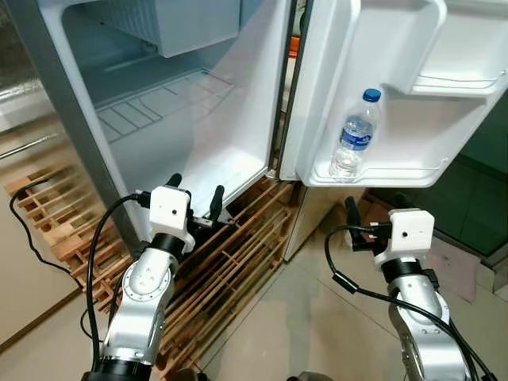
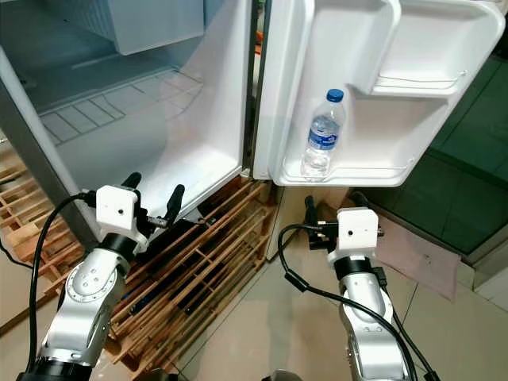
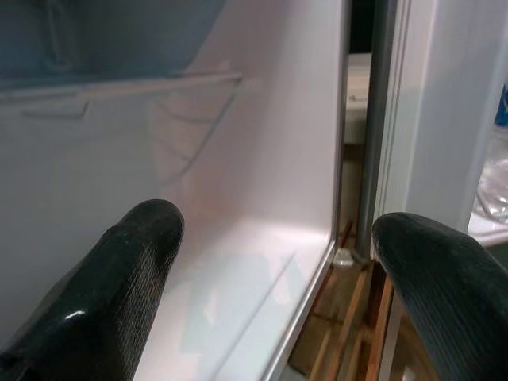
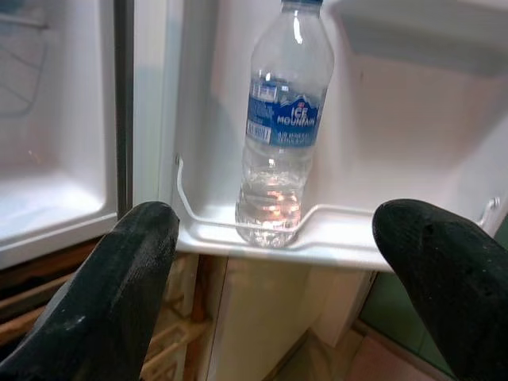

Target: Restocking fridge

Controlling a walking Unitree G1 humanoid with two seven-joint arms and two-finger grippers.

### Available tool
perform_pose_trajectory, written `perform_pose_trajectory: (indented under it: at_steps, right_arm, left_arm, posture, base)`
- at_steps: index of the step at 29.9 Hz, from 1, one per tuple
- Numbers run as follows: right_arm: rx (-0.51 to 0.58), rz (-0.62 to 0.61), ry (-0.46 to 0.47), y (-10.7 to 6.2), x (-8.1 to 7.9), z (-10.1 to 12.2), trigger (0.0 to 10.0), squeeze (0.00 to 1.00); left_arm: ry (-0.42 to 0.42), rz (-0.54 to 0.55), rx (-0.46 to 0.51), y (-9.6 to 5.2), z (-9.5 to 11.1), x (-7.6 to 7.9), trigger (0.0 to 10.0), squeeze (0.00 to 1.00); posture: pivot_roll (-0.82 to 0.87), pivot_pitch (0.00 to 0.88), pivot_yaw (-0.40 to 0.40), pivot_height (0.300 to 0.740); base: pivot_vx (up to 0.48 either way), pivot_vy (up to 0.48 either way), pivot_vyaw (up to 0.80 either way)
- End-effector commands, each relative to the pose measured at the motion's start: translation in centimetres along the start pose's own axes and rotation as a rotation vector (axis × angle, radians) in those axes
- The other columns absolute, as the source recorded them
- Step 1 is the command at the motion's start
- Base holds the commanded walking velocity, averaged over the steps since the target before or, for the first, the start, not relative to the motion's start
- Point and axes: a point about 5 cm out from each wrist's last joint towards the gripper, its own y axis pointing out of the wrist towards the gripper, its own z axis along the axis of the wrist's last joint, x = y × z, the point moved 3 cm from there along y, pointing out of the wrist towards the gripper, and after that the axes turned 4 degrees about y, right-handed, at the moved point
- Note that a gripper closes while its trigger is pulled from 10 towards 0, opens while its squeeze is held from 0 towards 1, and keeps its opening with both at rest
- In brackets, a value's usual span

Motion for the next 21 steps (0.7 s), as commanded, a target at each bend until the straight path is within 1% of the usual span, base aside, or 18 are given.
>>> perform_pose_trajectory:
  at_steps: [1,3,7,11,17,21]
  right_arm:
    - [0.004,-0.013,-0.002,0.2,0.2,0.1,10.0,0.0]
    - [0.007,-0.015,0.003,0.5,0.0,0.1,10.0,0.0]
    - [0.008,-0.016,0.003,0.6,0.0,0.1,10.0,0.0]
    - [0.006,-0.028,0.009,0.8,0.1,-0.1,10.0,0.0]
    - [0.001,-0.037,0.013,0.9,0.2,-0.2,10.0,0.0]
    - [-0.005,-0.043,0.008,1.0,0.4,-0.3,10.0,0.0]
  left_arm:
    - [-0.003,-0.019,-0.006,0.4,0.0,0.3,10.0,0.0]
    - [-0.008,-0.038,0.004,0.8,0.2,0.4,10.0,0.0]
    - [-0.008,-0.045,0.008,1.0,0.3,0.5,10.0,0.0]
    - [-0.003,-0.068,0.028,1.3,0.7,0.8,10.0,0.0]
    - [-0.009,-0.105,0.038,1.1,0.8,1.3,10.0,0.0]
    - [-0.026,-0.123,0.046,1.1,1.0,1.7,10.0,0.0]
  posture:
    - [-0.06,0.0,-0.017,0.724]
    - [-0.07,0.0,-0.009,0.724]
    - [-0.07,0.0,-0.005,0.724]
    - [-0.07,0.0,0.004,0.724]
    - [-0.07,0.0,0.009,0.724]
    - [-0.07,0.0,0.01,0.724]
  base:
    - [-0.292,0.0,0.0]
    - [-0.287,0.0,0.0]
    - [-0.257,0.0,0.0]
    - [0.0,0.0,0.0]
    - [0.0,0.0,0.0]
    - [0.0,-0.48,0.0]
